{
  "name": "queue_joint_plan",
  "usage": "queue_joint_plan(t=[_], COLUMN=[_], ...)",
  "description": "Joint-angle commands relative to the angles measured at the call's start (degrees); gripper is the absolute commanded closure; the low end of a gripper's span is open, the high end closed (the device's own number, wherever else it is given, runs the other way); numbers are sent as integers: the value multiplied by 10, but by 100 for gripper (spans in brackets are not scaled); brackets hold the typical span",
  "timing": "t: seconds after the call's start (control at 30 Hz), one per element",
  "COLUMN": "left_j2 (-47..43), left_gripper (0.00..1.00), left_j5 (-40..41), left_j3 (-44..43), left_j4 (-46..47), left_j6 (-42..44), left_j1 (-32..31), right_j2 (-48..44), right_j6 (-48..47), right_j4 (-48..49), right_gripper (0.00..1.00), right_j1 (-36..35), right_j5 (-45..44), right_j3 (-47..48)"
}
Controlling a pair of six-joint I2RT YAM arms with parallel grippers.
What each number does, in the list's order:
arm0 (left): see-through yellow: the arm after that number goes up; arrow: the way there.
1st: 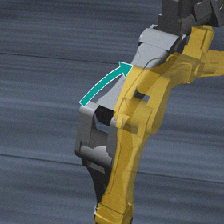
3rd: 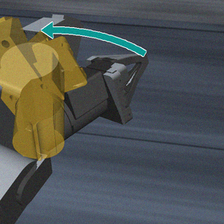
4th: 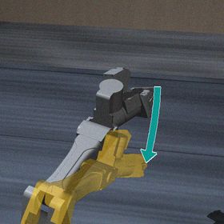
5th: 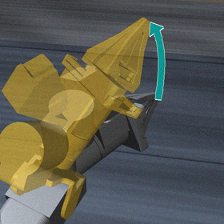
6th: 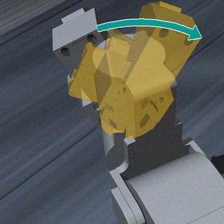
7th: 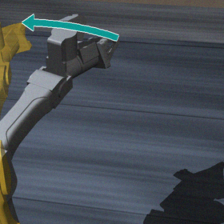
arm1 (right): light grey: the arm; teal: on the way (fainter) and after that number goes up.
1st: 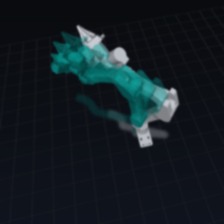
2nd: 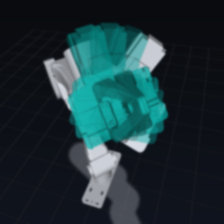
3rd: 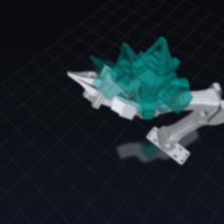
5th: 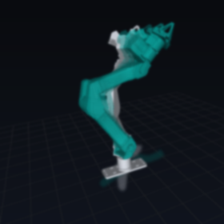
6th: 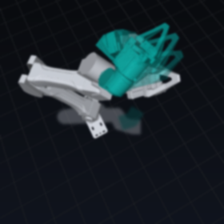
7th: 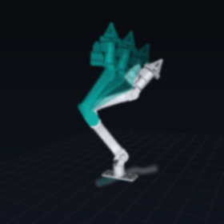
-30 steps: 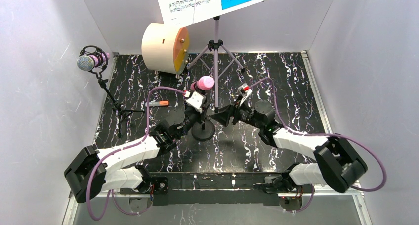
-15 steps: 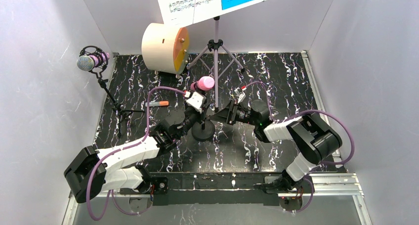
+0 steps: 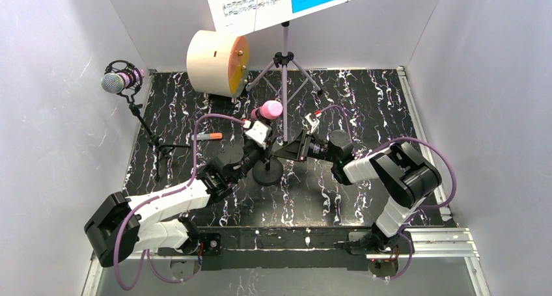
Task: Pack up the instrument practice props
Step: Unscrew the knob on the microphone stand.
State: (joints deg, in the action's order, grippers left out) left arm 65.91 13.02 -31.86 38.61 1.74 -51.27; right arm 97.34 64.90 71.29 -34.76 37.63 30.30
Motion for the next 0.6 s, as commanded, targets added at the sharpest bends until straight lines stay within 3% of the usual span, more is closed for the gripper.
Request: queue_joint_plan(t=[0.0, 0.17, 0.4, 0.57], left_j2=[11, 9, 11, 11], left_gripper=[100, 100, 100, 100], left_j5=[-30, -29, -29, -29], left_j3=[12, 12, 12, 12], left_j4=[-74, -74, -74, -74], left_j6=[-4, -4, -4, -5], left_j1=[-5, -5, -5, -5], right_j2=[7, 7, -1, -37], right_j6=[4, -15, -49, -142], right_j4=[41, 23, 0, -78], right_gripper=[56, 70, 78, 90], right_j1=[0, 0, 0, -11], right_j5=[14, 20, 55, 52], right_j3=[24, 30, 45, 54])
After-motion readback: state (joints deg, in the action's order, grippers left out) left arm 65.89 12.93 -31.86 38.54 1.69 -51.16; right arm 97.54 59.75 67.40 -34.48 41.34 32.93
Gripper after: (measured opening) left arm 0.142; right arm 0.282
